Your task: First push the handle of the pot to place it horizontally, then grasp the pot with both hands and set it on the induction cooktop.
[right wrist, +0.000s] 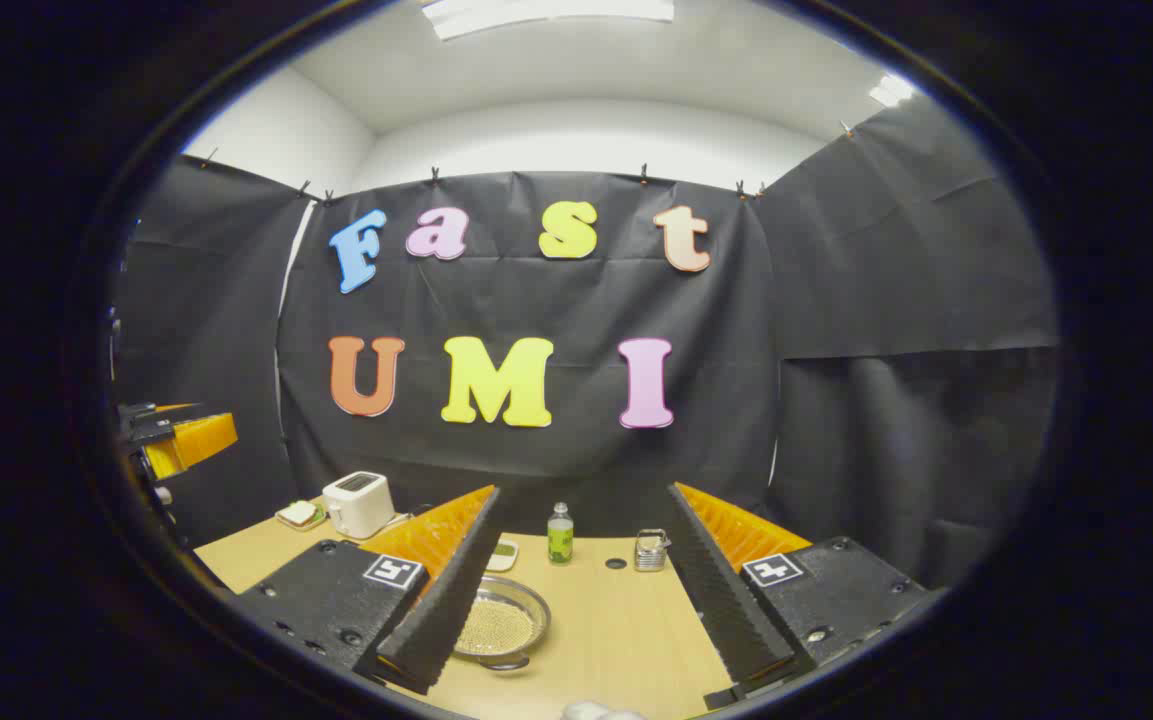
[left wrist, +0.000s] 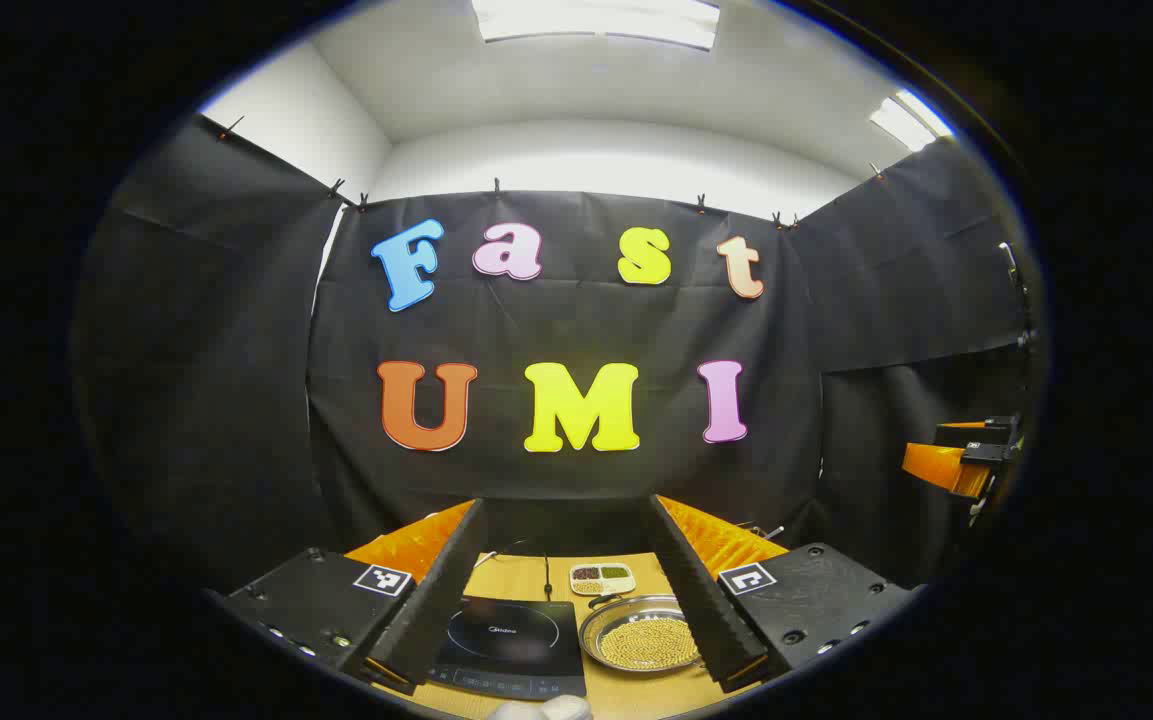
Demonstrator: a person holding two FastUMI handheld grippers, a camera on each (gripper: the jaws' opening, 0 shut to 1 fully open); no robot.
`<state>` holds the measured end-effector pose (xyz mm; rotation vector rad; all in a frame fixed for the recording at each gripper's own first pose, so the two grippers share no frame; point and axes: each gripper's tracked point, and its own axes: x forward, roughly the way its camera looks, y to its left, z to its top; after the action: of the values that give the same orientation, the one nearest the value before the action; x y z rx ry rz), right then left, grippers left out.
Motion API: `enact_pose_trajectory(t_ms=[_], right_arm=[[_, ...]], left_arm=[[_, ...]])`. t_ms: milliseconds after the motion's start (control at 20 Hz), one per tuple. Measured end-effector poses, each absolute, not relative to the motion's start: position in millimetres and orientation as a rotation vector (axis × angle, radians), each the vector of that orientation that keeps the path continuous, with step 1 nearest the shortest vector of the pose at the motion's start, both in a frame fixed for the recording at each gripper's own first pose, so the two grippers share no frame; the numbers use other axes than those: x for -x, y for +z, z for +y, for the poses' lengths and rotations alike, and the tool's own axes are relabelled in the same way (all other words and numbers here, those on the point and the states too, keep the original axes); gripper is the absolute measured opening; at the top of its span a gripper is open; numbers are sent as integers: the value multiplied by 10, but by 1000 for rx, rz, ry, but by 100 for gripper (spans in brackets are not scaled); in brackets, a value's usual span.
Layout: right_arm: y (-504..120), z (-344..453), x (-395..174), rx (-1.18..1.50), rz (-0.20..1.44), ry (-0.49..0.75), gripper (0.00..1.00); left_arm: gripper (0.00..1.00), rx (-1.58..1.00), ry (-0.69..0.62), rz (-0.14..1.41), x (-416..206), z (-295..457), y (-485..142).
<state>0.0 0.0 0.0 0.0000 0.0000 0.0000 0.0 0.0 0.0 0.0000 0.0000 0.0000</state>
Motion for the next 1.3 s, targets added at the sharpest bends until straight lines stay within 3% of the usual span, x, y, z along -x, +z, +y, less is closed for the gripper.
enact_pose_trajectory(t_ms=[850,950,1050,1150,1200,1300], right_arm=[[46,158,-28,9,21,27,100],[65,194,-19,22,23,42,84],[67,198,-27,28,29,31,56],[-26,308,-55,28,51,81,6],[-87,414,-51,18,74,119,0],[-323,467,-111,8,130,155,4]], left_arm=[[96,-1,20,3,12,176,-31],[96,3,20,9,23,169,-66],[95,1,24,16,29,190,-85],[96,2,27,19,38,195,-100],[96,2,30,19,36,202,-99],[96,10,33,19,53,208,-92]])
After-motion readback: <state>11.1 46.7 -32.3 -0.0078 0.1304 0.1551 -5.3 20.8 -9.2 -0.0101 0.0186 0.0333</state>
